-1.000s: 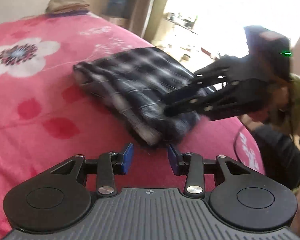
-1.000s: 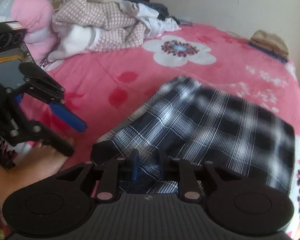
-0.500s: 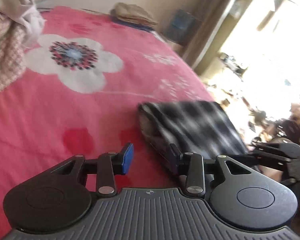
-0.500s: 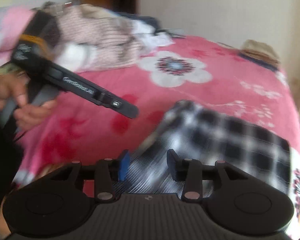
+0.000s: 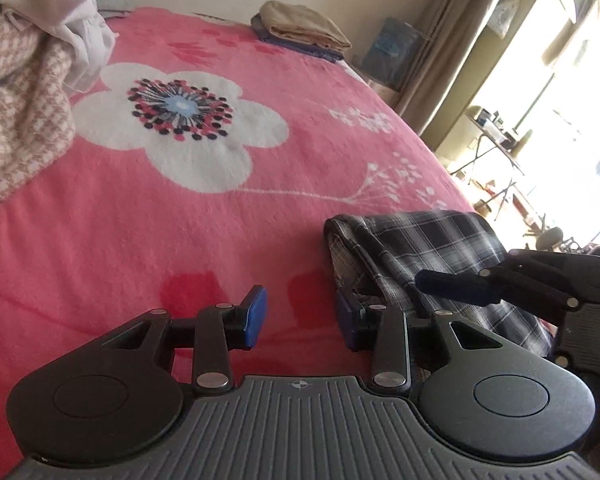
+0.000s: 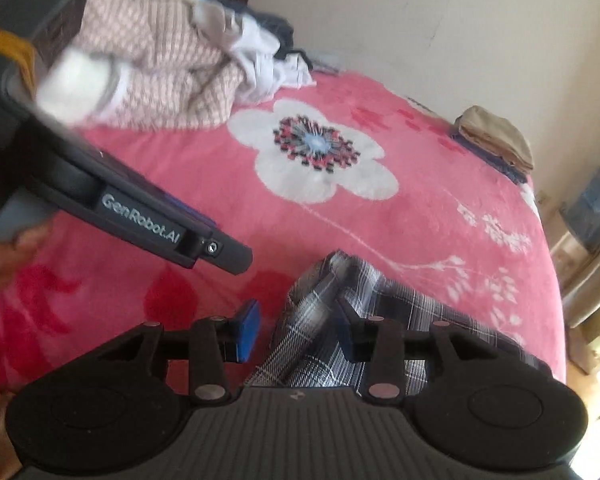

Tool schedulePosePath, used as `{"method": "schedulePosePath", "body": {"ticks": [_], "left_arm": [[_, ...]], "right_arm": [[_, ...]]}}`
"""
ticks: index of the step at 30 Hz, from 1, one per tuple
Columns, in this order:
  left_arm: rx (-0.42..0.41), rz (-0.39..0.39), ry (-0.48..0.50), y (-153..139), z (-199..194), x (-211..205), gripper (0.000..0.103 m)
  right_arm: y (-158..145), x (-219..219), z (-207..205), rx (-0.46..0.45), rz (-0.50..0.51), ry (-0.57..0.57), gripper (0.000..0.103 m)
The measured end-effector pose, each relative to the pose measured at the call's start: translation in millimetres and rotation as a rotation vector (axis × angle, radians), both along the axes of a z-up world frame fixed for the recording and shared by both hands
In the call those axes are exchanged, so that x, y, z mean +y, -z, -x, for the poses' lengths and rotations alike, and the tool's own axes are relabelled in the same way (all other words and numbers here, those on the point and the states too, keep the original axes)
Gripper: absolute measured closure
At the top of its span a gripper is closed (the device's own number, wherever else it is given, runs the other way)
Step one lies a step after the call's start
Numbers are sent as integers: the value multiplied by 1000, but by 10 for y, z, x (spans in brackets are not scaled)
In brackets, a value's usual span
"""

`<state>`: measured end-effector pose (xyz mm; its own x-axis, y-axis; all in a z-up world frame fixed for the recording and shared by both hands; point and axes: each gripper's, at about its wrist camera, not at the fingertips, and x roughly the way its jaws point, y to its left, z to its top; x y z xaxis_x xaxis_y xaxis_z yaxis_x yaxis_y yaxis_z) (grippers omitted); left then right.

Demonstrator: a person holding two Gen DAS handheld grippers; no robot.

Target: Fold clothes

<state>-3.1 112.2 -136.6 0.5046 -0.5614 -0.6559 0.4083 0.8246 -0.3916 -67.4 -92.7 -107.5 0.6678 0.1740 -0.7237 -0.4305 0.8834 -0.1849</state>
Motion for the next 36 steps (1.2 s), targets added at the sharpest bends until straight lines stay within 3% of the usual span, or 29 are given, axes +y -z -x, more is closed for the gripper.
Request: {"method": "schedulePosePath", "body": {"ticks": [5,10,13,17,19,22,25,28,31,36], "left_arm": [[23,14,34,77,-56,-25,65],[47,37,68,152,-115,-23,65],[47,55,112,173,-139,-43,65],[73,107,190,220,-165,-66,65],[134,181,197,275,-225,-53,65],[228,295,155,381,-333,-14,65],[275,343,106,481,-413,-2,65],[259,364,87,480,-429,-21,68],[162,371,98,328,-361,-64,78],[107,410,161,202,-283,-166,80]], "right_arm": [[89,102,-69,14,69,1,65],[66,-44,-146,81,-4,48,70],[50,-131,-190,119,-52,76,86],[-43,-308,-205,136,-170,140,93],[-87,-423,-213,153,-246,178,93],[-66,-644,-256,223,-394,247,93],[1,-801,-295,279,-489,309,93],[1,-852,-260,259,-517,331,94],[-38,-870,-217,228,-537,339,96],[-85,-898,-175,187,-566,342,96]]}}
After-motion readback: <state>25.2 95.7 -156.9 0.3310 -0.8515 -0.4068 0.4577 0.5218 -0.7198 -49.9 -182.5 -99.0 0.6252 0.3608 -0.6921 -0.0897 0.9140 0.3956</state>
